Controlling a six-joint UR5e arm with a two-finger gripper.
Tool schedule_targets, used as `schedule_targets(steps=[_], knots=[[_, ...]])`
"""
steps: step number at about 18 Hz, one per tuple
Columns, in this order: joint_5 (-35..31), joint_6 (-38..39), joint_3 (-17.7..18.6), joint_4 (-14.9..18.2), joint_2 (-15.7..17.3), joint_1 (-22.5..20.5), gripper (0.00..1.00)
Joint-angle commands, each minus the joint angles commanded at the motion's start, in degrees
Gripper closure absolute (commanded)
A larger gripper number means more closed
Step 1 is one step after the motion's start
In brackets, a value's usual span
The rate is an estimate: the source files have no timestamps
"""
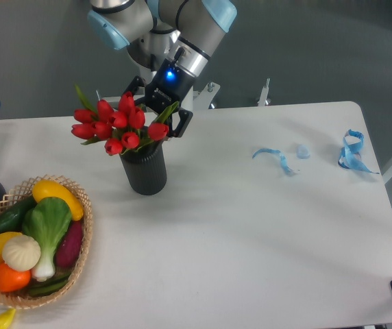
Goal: Pick up the flowers from the vase
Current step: 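Lower the gripper onto the tulip stems and close it, then lift the gripped tulips up out of the black vase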
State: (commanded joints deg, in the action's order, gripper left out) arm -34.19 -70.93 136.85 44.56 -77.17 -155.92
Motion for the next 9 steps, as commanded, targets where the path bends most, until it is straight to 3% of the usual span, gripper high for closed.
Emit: schedule_targets(steps=[2, 5, 9], knots=[[0.0, 0.0, 0.35, 0.0, 0.7, 0.0, 0.95], [0.26, 0.26, 0.79, 0.18, 2.45, -0.18, 0.97], [1.14, 0.7, 3.33, 0.7, 7.46, -0.35, 0.97]])
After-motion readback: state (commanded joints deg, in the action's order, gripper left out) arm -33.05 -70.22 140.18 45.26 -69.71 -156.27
